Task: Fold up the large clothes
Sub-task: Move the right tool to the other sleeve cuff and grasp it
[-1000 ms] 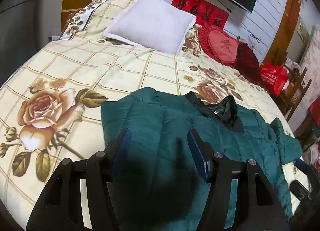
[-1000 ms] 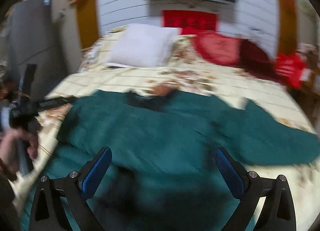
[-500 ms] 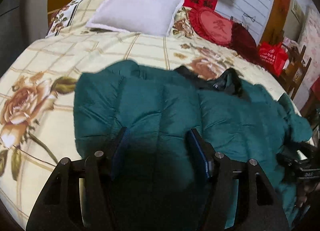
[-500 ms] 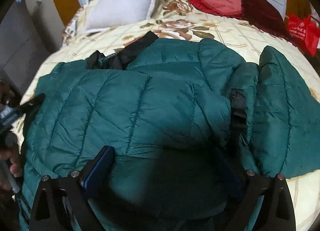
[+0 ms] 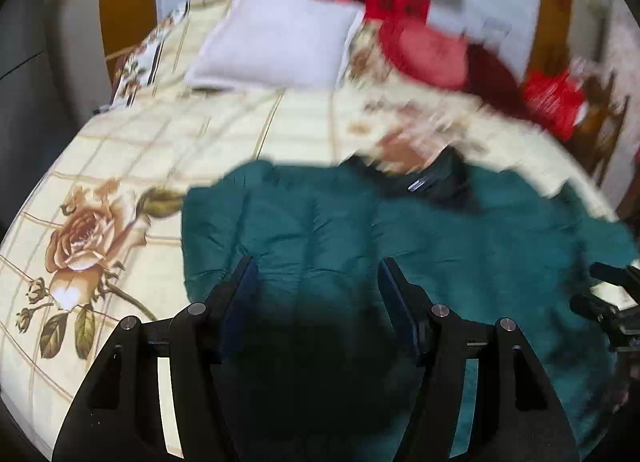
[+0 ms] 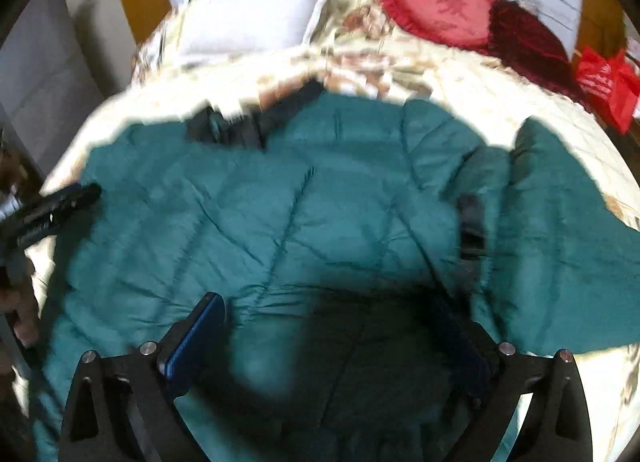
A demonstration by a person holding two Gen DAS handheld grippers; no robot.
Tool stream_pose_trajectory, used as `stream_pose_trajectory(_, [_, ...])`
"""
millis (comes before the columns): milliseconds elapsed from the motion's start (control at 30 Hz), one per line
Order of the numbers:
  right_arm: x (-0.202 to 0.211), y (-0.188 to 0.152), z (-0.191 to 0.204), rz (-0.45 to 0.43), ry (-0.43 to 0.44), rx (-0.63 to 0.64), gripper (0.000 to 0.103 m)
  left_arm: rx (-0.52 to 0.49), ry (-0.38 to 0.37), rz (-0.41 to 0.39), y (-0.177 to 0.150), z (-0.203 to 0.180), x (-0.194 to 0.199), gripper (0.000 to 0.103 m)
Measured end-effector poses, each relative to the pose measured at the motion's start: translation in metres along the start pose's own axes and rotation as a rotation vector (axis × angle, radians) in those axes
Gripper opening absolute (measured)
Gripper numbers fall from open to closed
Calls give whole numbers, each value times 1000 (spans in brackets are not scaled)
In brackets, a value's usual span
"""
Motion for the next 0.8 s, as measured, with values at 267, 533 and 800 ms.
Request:
stream_pose_trajectory(267, [-7, -32, -18, 144, -107, -60, 102, -20, 16, 158, -40, -13, -26, 74])
stream_pose_trajectory(533, [80, -21, -63, -82, -87, -106, 102, -49, -1, 12, -53, -24, 43, 74])
stream_pose_trajectory(800, [139, -28, -304, -169, -299, -539, 102, 61, 8, 49, -100, -22, 34, 74])
Point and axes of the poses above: each gripper's, at about its wrist camera, not at the fingertips, and x roughly against the way its jaws point, z to its left, y to its top, the point moved 5 cm from there along -x, roughly the way its jaws point, and after that the axes turned 12 degrees about -x, right-handed, at the moved point
